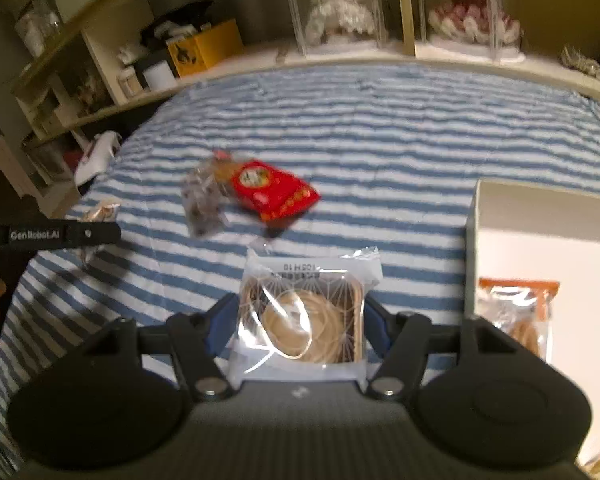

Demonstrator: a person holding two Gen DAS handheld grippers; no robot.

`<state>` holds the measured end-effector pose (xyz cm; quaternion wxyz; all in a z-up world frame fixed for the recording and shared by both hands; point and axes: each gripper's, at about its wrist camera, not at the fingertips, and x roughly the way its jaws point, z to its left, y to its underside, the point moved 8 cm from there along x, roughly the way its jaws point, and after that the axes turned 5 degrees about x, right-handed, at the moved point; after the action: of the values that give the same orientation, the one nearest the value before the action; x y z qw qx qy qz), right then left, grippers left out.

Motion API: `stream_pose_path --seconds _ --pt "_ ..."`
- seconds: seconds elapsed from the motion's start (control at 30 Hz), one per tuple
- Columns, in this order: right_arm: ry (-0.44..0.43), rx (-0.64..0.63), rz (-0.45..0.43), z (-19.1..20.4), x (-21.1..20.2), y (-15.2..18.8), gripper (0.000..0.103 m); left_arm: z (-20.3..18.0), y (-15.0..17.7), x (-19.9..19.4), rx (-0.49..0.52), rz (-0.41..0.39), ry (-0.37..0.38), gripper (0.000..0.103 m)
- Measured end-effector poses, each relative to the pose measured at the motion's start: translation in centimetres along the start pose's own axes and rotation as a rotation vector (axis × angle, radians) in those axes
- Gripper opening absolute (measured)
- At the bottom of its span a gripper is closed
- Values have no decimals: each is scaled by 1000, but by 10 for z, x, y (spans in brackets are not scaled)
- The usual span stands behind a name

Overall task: Organize snacks
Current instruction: 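Grasp the white printed biscuit packet with the left tool while the right tool grasps the clear round cake packet, then carry both held packets into the tray beside the others and open both tools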

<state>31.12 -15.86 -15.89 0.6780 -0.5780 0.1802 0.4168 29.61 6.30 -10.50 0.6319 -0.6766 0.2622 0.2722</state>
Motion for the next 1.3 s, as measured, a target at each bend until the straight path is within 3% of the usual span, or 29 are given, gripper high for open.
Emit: stream_pose_path --seconds 0.3,0.6,0.77,1.07,1.3 --pt "-12 8 -73 -14 -55 -16 70 -36 -6 -41 -34 -71 75 54" --pt "26 18 -97 -54 -99 -13 70 -94 -2 -56 -44 -81 182 54" --pt "54 38 -109 -81 -116 -7 70 -138 6 -54 -32 -58 258 54" --pt "79 123 -127 -145 -138 2 70 -208 20 -41 21 -14 320 54" --pt "77 229 -124 -195 -138 12 70 -266 28 -18 -13 39 434 54"
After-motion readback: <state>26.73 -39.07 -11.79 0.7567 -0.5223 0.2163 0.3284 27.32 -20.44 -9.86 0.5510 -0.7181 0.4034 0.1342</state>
